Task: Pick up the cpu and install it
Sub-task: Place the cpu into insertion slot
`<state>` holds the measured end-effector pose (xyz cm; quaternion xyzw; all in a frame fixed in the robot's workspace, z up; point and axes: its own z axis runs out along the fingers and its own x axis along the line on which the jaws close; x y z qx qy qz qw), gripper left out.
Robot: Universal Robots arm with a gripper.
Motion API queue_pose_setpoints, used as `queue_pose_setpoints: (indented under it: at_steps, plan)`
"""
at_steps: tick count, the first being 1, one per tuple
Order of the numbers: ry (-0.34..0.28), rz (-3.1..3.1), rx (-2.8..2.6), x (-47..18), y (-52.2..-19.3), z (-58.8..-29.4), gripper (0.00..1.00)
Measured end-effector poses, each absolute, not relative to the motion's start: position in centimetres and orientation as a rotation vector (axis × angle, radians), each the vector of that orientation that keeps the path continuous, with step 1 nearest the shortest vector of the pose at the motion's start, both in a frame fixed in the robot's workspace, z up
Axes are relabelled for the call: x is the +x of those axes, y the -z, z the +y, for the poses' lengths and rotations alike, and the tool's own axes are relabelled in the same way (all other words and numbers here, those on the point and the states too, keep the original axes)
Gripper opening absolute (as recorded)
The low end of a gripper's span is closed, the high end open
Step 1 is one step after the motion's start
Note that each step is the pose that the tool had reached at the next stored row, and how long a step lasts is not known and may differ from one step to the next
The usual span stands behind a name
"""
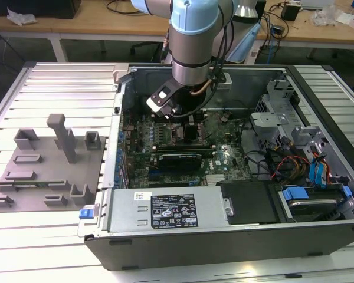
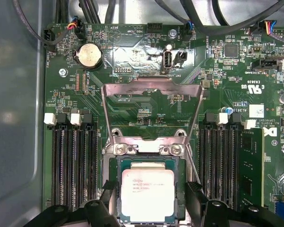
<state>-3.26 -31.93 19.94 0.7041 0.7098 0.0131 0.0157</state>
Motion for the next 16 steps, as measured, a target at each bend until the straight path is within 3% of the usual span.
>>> queue_pose_setpoints:
  at_steps: [11,13,14,16]
  plan:
    - [-0.041,2.208,2.19,-3.26,-20.15,-31.93,0.69]
    - [-0.04,2.208,2.19,-3.27,-20.17,-31.94,0.67]
    - [-0.04,2.208,2.19,-3.27,-20.17,-31.94,0.6]
    - [-0.041,2.208,2.19,-3.26,-20.18,-31.93,0.6]
